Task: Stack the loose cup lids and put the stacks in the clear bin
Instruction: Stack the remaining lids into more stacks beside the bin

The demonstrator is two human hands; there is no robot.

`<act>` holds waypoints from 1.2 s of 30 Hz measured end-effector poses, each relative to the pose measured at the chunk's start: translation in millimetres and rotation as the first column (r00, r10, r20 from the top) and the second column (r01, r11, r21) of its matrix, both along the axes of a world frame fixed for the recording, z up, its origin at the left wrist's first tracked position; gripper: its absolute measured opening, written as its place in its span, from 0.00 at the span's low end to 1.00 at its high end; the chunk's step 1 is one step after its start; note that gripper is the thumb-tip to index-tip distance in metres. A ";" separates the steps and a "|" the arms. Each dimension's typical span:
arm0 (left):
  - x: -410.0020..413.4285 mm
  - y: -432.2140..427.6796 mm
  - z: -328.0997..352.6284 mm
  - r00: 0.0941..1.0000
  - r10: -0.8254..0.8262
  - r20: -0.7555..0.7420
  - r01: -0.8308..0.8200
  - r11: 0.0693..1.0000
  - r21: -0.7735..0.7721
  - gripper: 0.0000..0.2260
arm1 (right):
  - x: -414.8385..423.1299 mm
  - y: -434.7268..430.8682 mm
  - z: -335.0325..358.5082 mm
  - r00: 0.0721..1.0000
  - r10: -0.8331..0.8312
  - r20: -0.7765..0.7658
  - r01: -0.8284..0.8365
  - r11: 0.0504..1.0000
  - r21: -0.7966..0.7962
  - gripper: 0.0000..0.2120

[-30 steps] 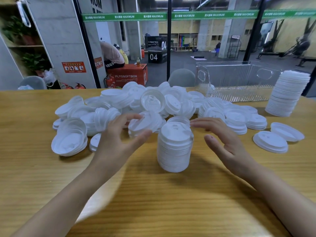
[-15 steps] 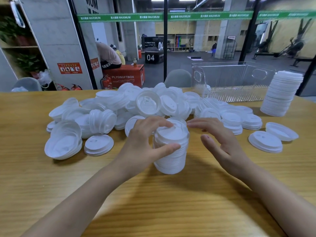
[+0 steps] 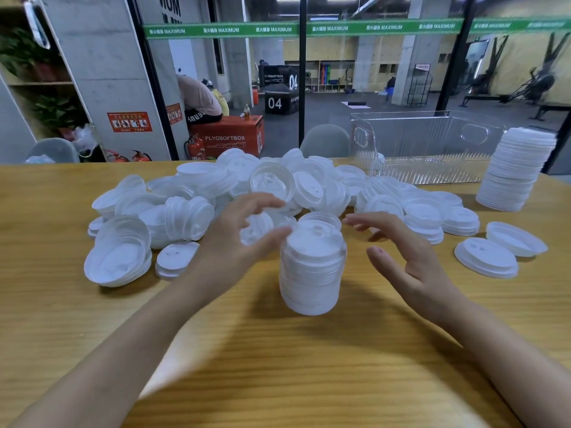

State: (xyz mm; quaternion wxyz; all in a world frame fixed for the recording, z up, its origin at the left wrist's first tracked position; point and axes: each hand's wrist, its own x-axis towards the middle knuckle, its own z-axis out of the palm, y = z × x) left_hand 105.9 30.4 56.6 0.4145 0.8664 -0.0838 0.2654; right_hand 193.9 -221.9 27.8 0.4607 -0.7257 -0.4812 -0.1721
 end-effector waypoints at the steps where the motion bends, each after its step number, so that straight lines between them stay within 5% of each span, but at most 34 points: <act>1: 2.8 9.1 0.9 0.999 0.038 0.011 -0.039 0.999 0.023 0.20 | -0.1 0.3 0.2 1.000 -0.004 -0.002 0.004 1.000 -0.001 0.17; 5: 19.3 43.2 -17.6 0.973 0.223 -0.060 -0.200 0.944 0.262 0.23 | 0.6 0.4 -1.0 1.000 -0.014 -0.002 0.014 1.000 -0.021 0.17; 11: 28.0 50.7 -45.0 0.945 0.305 -0.117 -0.224 0.867 0.446 0.33 | 1.2 0.1 -1.5 1.000 -0.015 -0.005 0.015 0.999 -0.037 0.17; 17: 28.2 51.9 -45.5 0.951 0.298 -0.076 -0.244 0.882 0.403 0.27 | 1.1 0.0 -1.8 1.000 -0.017 -0.014 0.016 0.998 -0.053 0.18; 27: 8.2 33.1 -19.6 0.971 0.224 -0.080 -0.227 0.973 -0.032 0.17 | 1.1 0.7 -1.6 1.000 -0.012 -0.010 0.012 0.999 -0.050 0.17; 36: -7.9 5.2 2.6 0.999 -0.039 -0.013 0.032 0.930 -0.366 0.17 | 2.0 0.9 -1.9 1.000 -0.019 -0.015 0.018 0.999 -0.047 0.17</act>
